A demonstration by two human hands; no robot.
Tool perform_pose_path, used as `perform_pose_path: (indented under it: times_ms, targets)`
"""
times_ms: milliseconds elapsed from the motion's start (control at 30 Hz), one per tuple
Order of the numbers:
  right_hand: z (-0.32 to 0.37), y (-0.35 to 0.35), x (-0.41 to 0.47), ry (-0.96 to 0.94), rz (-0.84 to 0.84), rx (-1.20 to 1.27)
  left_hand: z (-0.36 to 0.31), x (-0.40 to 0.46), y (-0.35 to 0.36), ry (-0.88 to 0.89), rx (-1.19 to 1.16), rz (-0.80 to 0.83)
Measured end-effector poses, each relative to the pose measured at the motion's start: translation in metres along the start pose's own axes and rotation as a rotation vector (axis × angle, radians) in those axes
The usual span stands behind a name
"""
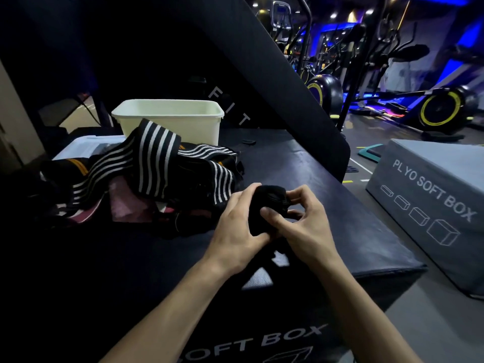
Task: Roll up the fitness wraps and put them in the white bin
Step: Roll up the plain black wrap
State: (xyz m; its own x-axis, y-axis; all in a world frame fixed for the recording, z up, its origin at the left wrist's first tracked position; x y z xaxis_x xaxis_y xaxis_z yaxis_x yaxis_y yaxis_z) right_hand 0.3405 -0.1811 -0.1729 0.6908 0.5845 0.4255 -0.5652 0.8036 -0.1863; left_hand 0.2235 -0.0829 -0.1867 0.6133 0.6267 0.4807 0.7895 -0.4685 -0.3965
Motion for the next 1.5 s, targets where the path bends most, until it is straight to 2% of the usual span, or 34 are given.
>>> perform_pose_path:
  times_ms: [233, 333, 567, 867, 967, 1133, 1267, 1500]
  targets:
    - [0.007, 0.003, -0.004, 0.046, 0.041, -0.032, -0.011, -0.002, -0.012, 0.017, 0.158, -0.122]
    - [0.016, 0.001, -0.004, 0.051, 0.039, 0.06, -0.016, 0.0, -0.02, 0.054, 0.249, -0.167]
    - [0.042, -0.007, -0.001, -0.123, -0.059, -0.065, -0.023, -0.001, -0.027, 0.129, 0.437, -0.183]
    - [0.08, -0.008, -0.01, -0.088, -0.065, 0.264, -0.024, -0.001, -0.026, 0.181, 0.526, -0.201]
    - [0.072, 0.001, -0.021, 0.056, -0.036, 0.42, -0.023, 0.001, -0.028, 0.161, 0.483, -0.221]
    - [0.035, 0.019, -0.045, 0.539, 0.012, 0.728, -0.016, 0.005, -0.037, 0.013, 0.263, -0.235]
    - [0.029, 0.009, -0.038, 0.562, 0.022, 0.772, -0.02, 0.001, -0.037, -0.014, 0.105, -0.245]
    - [0.016, -0.007, -0.02, 0.553, 0.021, 0.706, -0.036, -0.009, -0.03, 0.122, -0.088, -0.12]
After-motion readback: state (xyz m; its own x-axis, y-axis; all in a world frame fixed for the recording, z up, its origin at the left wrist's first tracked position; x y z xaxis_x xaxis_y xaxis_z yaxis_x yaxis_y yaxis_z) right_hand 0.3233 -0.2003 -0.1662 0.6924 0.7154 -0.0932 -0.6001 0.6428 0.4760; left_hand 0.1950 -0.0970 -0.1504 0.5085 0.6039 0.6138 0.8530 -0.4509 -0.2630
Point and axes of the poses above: each hand's wrist, its own x-axis towards the middle knuckle, its own y-axis out of the palm, z = x × y, the point moved 6 cm from there along x, towards the middle knuckle, and after that the axes turned 5 degrees about -z, right-handed, at the moved point
